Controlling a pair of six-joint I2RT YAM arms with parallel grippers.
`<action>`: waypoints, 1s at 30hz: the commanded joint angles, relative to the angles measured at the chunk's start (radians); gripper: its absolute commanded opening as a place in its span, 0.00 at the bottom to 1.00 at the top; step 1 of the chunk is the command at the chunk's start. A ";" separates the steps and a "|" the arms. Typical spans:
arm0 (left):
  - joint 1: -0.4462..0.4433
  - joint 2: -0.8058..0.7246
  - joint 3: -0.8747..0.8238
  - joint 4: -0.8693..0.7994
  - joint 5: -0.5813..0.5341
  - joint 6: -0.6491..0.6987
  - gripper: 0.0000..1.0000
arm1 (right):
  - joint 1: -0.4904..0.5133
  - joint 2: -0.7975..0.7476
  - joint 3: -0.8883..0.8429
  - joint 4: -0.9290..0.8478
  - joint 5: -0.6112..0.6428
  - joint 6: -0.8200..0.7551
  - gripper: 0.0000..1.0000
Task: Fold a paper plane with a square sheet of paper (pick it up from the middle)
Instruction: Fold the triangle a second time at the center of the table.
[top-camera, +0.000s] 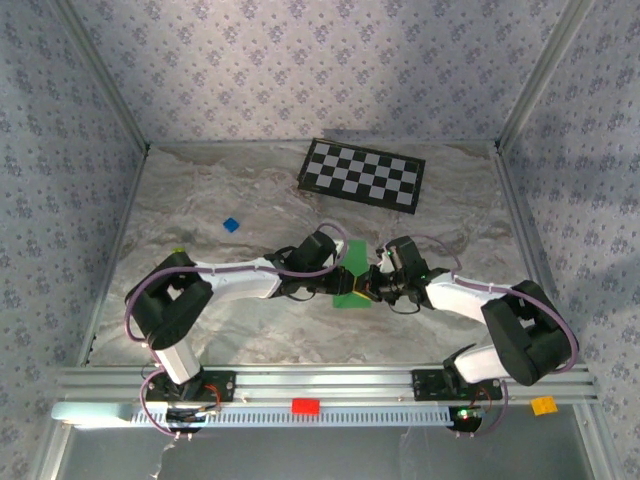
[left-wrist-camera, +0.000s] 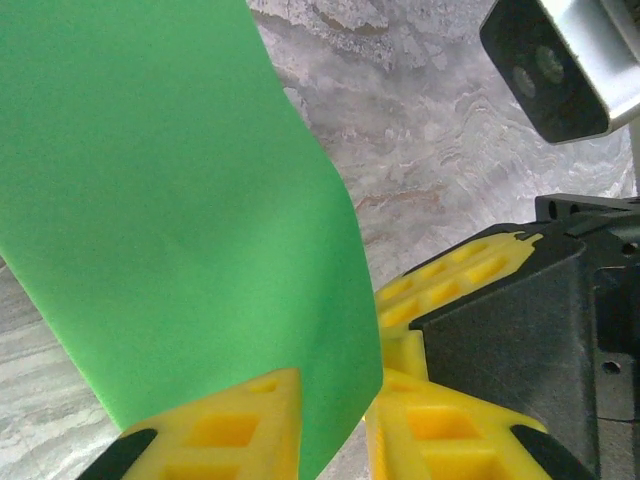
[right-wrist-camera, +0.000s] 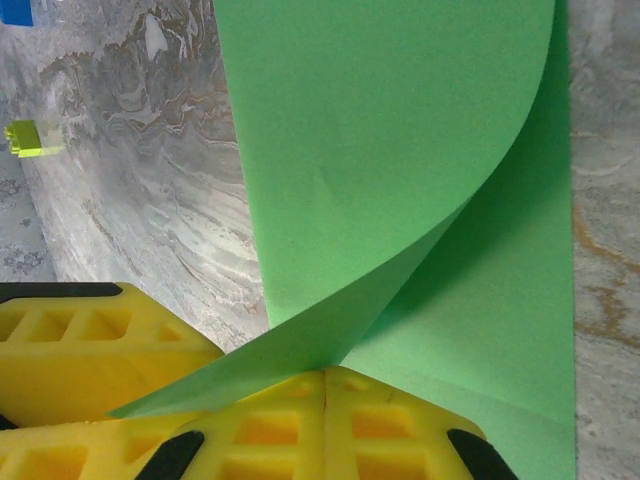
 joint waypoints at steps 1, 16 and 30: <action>0.007 0.016 -0.001 0.034 0.013 0.008 0.23 | -0.002 0.005 -0.018 0.009 -0.021 0.007 0.06; 0.009 0.023 0.010 0.026 0.004 0.060 0.09 | -0.008 0.004 -0.021 0.009 -0.027 0.006 0.06; 0.010 0.036 0.042 -0.052 -0.022 0.122 0.03 | 0.004 0.015 0.011 -0.193 0.128 -0.074 0.06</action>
